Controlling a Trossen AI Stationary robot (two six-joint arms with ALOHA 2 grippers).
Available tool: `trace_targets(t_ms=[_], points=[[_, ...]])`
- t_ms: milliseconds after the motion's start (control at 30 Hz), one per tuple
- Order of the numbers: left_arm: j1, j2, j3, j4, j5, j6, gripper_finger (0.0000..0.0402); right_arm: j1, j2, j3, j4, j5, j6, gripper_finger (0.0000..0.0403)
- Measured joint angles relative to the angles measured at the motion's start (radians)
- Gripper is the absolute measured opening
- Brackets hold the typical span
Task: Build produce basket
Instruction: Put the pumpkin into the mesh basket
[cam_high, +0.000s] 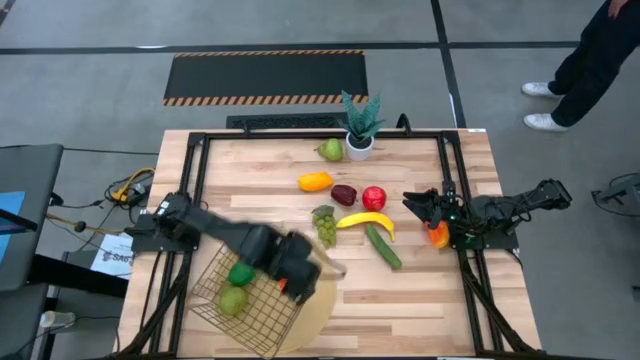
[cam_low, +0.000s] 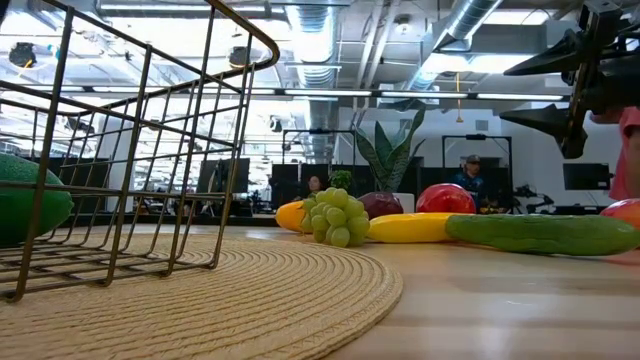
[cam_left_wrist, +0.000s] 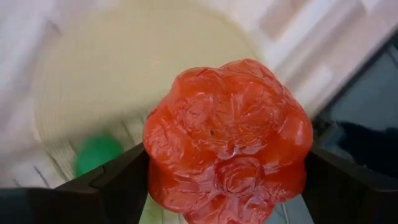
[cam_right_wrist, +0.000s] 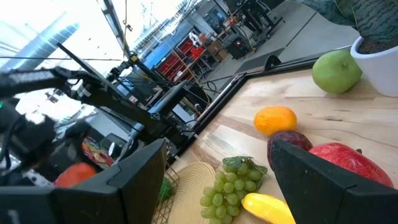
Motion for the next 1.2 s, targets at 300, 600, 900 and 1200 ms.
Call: trace_targets(t_ms=[300, 600, 900, 1200], points=[[-0.147, 0.001, -0.188, -0.001, 0.021, -0.304, 0.0343, 0.000, 0.000, 0.000, 0.000, 0.001, 0.000, 0.0311], [-0.137, 0.002, -0.437, 0.235, 0.024, -0.288, 0.0342, 0.000, 0.000, 0.000, 0.000, 0.002, 0.000, 0.0311], [-0.120, -0.045, -0.660, 0.417, 0.073, -0.284, 0.0343, 0.000, 0.000, 0.000, 0.000, 0.002, 0.000, 0.0311], [-0.106, -0.188, -0.883, 0.535, 0.051, -0.339, 0.0344, 0.000, 0.000, 0.000, 0.000, 0.002, 0.000, 0.0311]])
